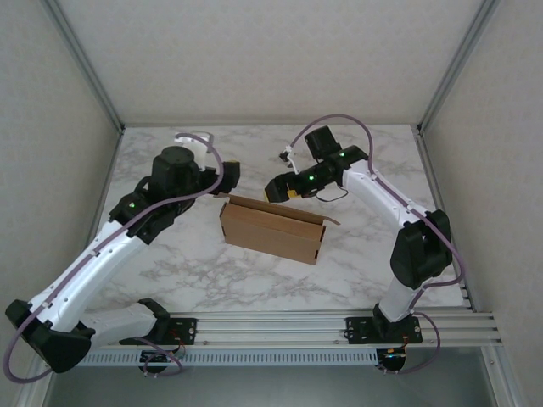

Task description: Fold the paper box

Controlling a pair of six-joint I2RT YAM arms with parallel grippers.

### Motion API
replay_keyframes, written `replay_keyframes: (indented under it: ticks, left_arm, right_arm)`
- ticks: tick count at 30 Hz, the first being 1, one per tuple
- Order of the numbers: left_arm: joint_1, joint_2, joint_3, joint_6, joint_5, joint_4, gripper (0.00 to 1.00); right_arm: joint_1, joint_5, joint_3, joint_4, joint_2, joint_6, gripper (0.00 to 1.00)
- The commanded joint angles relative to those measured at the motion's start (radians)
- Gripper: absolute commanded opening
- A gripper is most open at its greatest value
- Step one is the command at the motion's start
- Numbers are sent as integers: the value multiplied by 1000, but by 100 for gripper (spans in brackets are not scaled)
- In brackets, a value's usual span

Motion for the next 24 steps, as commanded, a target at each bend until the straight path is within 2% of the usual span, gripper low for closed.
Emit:
replay_keyframes:
  ticks: [1,7,10,24]
  left_arm:
    - [54,-20,-47,-148,38,33,100]
    - [84,-31,-99,-291,-41,-9,100]
    - [90,-54,-134,-314,-53,-7,100]
    - [105,-96,-211,-353,-58,0,100]
  right_arm:
    - [42,30,-23,-41,-40,-65,99]
    - [87,184,-36,-54,-63,-133,99]
    - [99,234,-52,-43,-91,-178,99]
    - [167,274,-66,-74,-89,-320,99]
